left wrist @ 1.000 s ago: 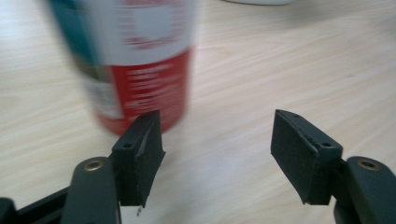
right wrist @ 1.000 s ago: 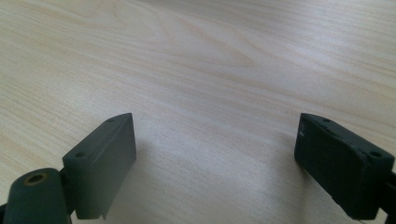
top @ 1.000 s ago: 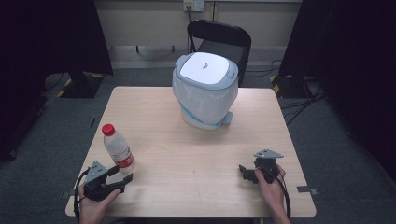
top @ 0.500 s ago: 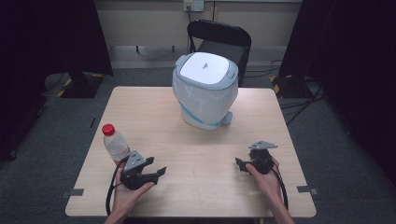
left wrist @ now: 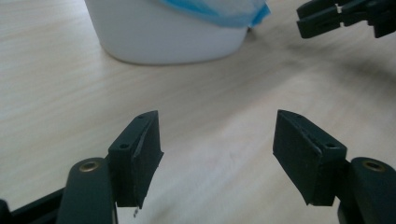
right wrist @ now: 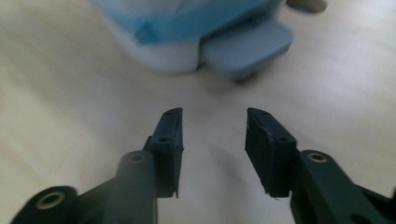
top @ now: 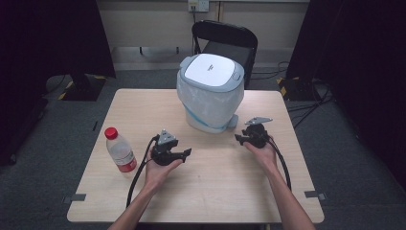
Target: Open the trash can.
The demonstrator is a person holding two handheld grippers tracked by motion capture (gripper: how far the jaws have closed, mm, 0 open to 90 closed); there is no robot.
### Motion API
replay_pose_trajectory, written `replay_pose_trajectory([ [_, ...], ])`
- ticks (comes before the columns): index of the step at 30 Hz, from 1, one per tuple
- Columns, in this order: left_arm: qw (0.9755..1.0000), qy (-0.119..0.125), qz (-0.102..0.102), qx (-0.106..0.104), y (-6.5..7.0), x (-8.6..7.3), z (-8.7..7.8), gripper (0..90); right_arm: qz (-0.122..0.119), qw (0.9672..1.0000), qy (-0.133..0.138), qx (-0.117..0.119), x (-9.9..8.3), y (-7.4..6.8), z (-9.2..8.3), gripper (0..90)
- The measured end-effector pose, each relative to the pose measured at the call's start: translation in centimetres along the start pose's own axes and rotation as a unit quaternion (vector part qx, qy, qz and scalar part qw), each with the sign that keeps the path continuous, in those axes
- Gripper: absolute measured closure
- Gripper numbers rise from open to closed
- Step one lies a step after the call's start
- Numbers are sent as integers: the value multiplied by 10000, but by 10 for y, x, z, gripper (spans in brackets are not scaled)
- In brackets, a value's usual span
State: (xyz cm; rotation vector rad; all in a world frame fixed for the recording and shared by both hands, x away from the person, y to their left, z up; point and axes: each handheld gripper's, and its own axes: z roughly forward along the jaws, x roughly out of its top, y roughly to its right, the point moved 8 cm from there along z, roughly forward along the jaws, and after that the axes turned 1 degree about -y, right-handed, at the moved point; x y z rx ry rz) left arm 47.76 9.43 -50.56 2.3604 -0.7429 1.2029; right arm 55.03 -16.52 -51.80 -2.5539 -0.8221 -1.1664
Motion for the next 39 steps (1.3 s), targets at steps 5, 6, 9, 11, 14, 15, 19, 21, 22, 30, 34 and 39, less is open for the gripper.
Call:
replay_pose_trajectory([
  [5, 9999, -43, 0, 120, -10, 11, 17, 316, -155, 9996, 99, -206, 30, 16, 24, 662],
  [6, 9999, -9, -38, 99, -12, 13, 20, 309, -190, 9997, 97, -153, 34, 15, 29, 665],
  [9, 9997, -60, -218, 73, -17, 14, 27, 296, -333, 9993, 86, -163, 37, 10, 43, 667],
  [11, 9996, -69, -259, 85, -20, 14, 31, 296, -287, 9991, 207, -232, 38, 7, 48, 667],
  [14, 9995, -33, -280, 104, -23, 16, 32, 291, -160, 9993, 272, -188, 38, 8, 49, 651],
  [15, 9996, -48, -215, 161, -23, 16, 31, 290, -129, 9994, 274, -158, 38, 9, 49, 663],
  [19, 9995, 17, -202, 238, -27, 20, 28, 286, -206, 9994, 276, -76, 37, 2, 48, 721],
  [21, 9994, 55, -247, 256, -30, 21, 30, 286, -136, 9996, 241, 111, 37, -5, 47, 710],
  [22, 9993, 30, -217, 297, -32, 21, 31, 287, -120, 9995, 212, 203, 37, -9, 46, 708],
  [30, 9975, -73, -462, 532, -55, 23, 36, 285, -395, 9981, 176, 433, 36, -44, 43, 760],
  [34, 9978, -18, -446, 497, -55, 23, 39, 280, -761, 9944, 140, 717, 38, -69, 42, 730],
  [39, 9966, -85, -392, 717, -65, 20, 39, 289, -610, 9963, 89, 595, 35, -58, 38, 708],
])
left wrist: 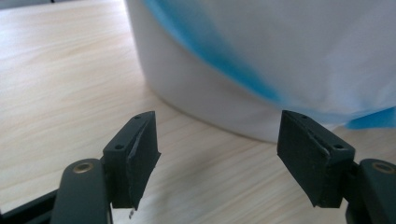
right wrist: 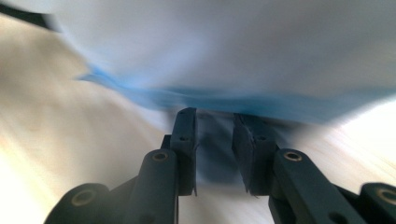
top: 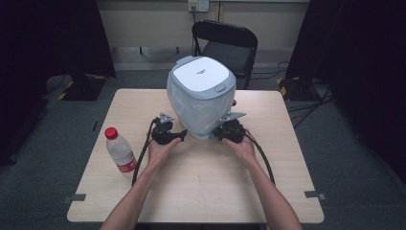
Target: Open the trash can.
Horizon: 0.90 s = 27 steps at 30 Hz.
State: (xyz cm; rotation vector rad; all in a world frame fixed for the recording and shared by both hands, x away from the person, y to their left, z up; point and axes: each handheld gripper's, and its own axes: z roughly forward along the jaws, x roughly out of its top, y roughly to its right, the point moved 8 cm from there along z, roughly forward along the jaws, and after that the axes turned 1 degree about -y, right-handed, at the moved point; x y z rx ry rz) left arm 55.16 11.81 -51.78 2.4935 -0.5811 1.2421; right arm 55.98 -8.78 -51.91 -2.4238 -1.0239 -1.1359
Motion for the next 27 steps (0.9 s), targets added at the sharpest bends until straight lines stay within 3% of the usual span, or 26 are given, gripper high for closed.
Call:
replay_pose_trajectory([
  [3, 10000, 0, -2, 29, -2, -1, 1, 289, 293, 9992, 112, -260, -4, 21, -5, 600],
  [7, 9999, -22, -47, 101, -6, -2, 2, 292, 334, 9972, 104, -657, -5, 38, -3, 634],
  [9, 9998, -69, -56, 169, -9, -4, 4, 294, 435, 9966, 169, -685, -5, 40, 0, 644],
  [10, 9997, -68, -102, 187, -10, -4, 5, 295, 369, 9966, 191, -710, -4, 40, 1, 664],
  [14, 9994, -89, -287, 155, -14, -7, 9, 297, 588, 9969, 215, -476, -3, 34, 4, 627],
  [16, 9994, -138, -261, 200, -16, -9, 10, 311, 684, 9965, 282, -379, -5, 31, 4, 607],
  [19, 9987, -149, -376, 310, -20, -11, 15, 324, 590, 9976, 332, -106, -8, 20, 1, 596],
  [22, 9986, -109, -388, 352, -23, -12, 19, 327, 435, 9985, 302, -148, -8, 15, -1, 596],
  [26, 9981, -174, -479, 343, -29, -12, 22, 324, 516, 9983, 264, 78, -9, 7, -2, 594],
  [27, 9981, -136, -497, 342, -31, -9, 23, 325, 410, 9988, 250, 131, -9, -1, -2, 587],
])
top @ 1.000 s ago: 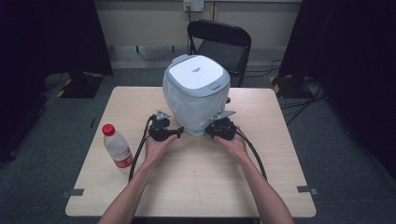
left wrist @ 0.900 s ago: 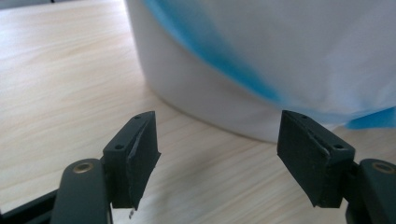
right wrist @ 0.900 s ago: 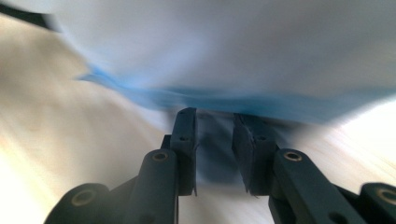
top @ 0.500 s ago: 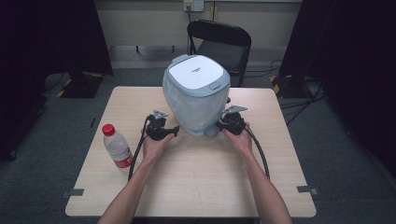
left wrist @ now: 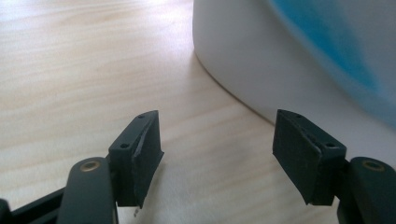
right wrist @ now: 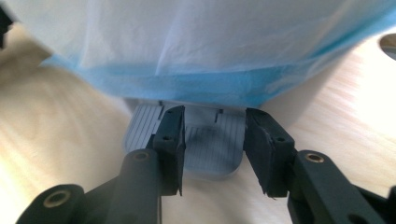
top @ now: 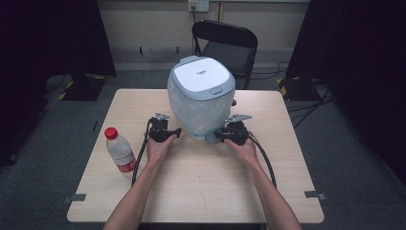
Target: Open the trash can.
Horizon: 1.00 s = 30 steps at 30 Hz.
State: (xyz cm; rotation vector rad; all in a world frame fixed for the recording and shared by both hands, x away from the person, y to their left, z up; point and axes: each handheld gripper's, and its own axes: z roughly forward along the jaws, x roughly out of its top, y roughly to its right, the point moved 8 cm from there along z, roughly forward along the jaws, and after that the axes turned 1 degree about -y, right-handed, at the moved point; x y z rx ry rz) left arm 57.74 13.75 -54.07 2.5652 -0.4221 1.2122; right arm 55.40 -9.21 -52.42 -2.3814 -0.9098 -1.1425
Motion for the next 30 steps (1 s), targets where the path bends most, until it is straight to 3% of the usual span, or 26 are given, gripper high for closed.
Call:
replay_pose_trajectory([
  [4, 9999, 76, 82, 35, 0, 7, 1, 325, -495, 9986, -82, 137, 2, -22, -1, 596],
  [6, 9999, 42, 136, 13, -1, 9, 0, 345, -590, 9980, -228, 81, 2, -25, -6, 575],
  [8, 9999, 114, 82, -19, -3, 11, 0, 334, -524, 9983, -253, -4, 2, -15, -10, 586],
  [9, 9999, 100, 29, -58, -4, 13, 0, 341, -442, 9985, -290, -146, 1, -6, -12, 590],
  [12, 9997, 204, 119, 18, -7, 20, -1, 347, -60, 9984, -242, -505, -1, 26, -18, 587],
  [14, 9997, 251, 15, -27, -8, 21, -2, 355, 114, 9963, -98, -841, 4, 45, -20, 528],
  [16, 9998, 193, 28, 50, -9, 20, -1, 355, 272, 9952, 101, -932, 16, 57, -20, 520],
  [18, 9995, 197, 127, 191, -13, 20, 0, 360, 250, 9931, 236, -1122, 30, 66, -18, 520],
  [19, 9996, 210, 57, 206, -14, 20, 1, 361, 284, 9912, 345, -1247, 37, 69, -17, 515],
  [22, 9999, 61, 14, 120, -14, 22, 5, 359, 416, 9870, 620, -1424, 52, 77, -11, 494],
  [24, 9995, 148, 125, 242, -10, 29, 5, 390, 465, 9884, 606, -1314, 56, 77, -5, 532],
  [25, 9992, 121, 250, 287, -9, 31, 4, 433, 456, 9874, 721, -1333, 58, 77, -5, 564],
  [26, 9994, 78, 239, 252, -8, 32, 3, 472, 501, 9875, 807, -1262, 60, 76, -6, 616],
  [28, 9991, 102, 395, 119, -3, 32, 1, 578, 547, 9899, 820, -1021, 59, 71, -8, 686],
  [30, 9985, 124, 515, 131, 2, 33, 0, 701, 622, 9925, 786, -706, 57, 66, -11, 722],
])
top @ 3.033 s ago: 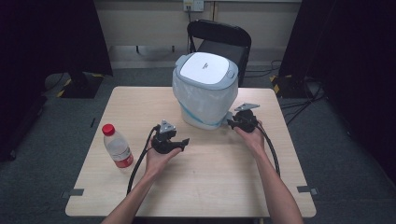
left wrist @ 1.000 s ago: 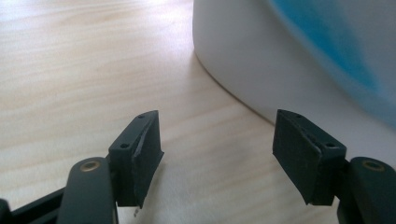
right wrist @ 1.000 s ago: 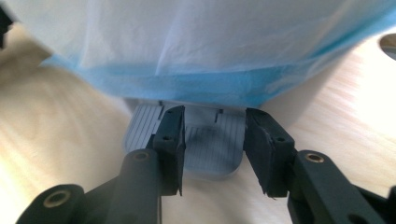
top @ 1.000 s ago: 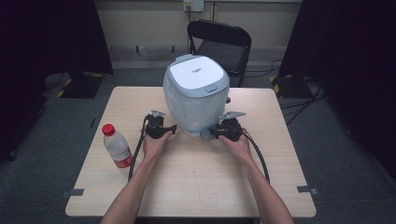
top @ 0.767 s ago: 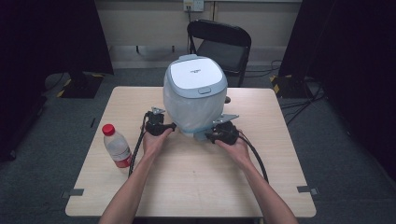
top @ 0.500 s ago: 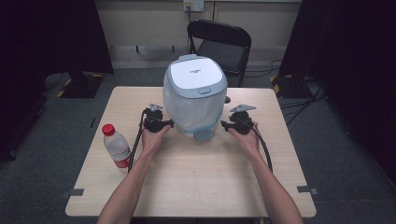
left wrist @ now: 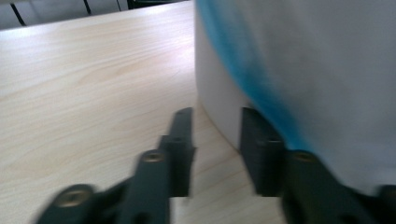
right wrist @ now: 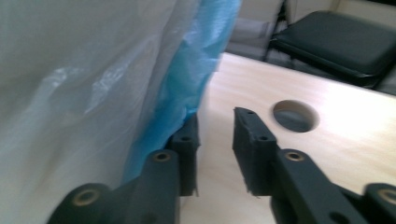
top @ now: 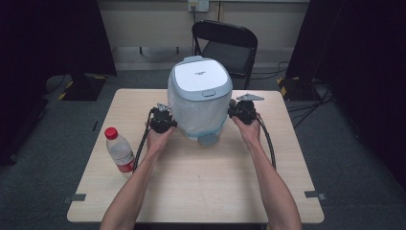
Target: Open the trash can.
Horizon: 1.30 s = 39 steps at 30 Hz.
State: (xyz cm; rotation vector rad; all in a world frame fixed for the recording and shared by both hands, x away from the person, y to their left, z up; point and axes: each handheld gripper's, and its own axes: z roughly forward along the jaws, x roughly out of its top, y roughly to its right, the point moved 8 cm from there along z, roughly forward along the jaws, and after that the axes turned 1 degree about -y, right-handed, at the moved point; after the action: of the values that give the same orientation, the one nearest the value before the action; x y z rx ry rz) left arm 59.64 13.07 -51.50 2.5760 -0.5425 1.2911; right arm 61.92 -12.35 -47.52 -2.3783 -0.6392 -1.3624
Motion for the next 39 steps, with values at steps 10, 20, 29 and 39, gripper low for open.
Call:
replay_pose_trajectory([
  [10, 9987, 51, 160, -474, 18, -1, -15, 854, -172, 9998, -8, 139, -16, -18, -27, 867],
  [20, 9999, -148, -66, 6, -1, 1, -9, 672, -147, 9987, -205, -450, -21, 2, -32, 683],
  [29, 9997, 70, -89, 224, -6, 31, 5, 629, 11, 9970, -73, -777, -2, 18, -9, 583],
  [39, 9998, 57, 142, -83, 16, 30, 3, 874, 4, 9990, 246, -371, 2, 3, -12, 824],
])
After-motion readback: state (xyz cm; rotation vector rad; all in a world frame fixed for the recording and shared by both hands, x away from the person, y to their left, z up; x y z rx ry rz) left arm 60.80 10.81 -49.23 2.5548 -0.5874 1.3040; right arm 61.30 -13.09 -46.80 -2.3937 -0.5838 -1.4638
